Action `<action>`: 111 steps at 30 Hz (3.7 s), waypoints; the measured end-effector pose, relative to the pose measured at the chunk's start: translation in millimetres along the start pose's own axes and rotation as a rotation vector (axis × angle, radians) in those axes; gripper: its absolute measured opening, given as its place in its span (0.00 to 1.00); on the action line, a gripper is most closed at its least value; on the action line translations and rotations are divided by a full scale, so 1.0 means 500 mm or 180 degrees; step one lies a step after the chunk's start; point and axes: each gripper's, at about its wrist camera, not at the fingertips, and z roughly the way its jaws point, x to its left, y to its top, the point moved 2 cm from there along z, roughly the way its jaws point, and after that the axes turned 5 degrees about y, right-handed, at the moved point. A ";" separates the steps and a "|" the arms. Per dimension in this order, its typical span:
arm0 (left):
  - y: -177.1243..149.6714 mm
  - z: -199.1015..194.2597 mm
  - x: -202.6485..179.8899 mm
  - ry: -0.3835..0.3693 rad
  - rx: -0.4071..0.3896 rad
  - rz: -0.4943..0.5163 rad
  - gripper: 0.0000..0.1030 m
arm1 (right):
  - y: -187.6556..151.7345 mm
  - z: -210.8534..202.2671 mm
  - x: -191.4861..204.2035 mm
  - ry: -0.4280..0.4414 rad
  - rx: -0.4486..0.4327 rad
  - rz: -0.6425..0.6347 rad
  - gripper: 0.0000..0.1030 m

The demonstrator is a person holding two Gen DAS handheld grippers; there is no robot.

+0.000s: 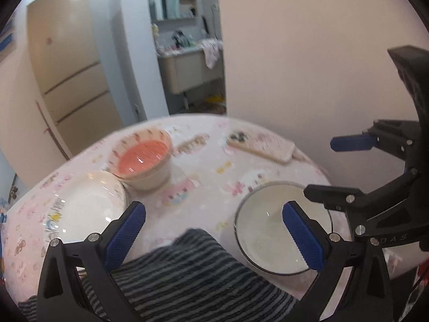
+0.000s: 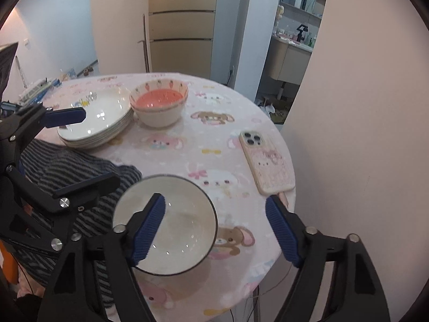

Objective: Organize plates and bowls
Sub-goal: 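Move both tools to the white bowl and close on its rim, then lift the white bowl with both tools and carry it toward the pink bowls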

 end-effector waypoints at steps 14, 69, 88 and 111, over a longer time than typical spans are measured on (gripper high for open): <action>-0.053 0.120 -0.011 -0.0095 0.0579 -0.0053 0.51 | -0.062 0.079 -0.011 -0.0039 0.0374 -0.0001 0.26; 0.058 -0.090 0.171 0.0460 -0.0561 -0.0524 0.18 | 0.152 -0.019 0.146 0.0289 -0.0756 -0.0071 0.08; 0.152 -0.007 0.311 0.0761 -0.0894 -0.0804 0.20 | 0.315 0.069 0.148 0.0330 -0.1366 0.0182 0.11; 0.156 0.207 0.329 0.0690 -0.0420 -0.0697 0.20 | 0.308 0.251 0.080 0.0360 -0.1093 0.0475 0.12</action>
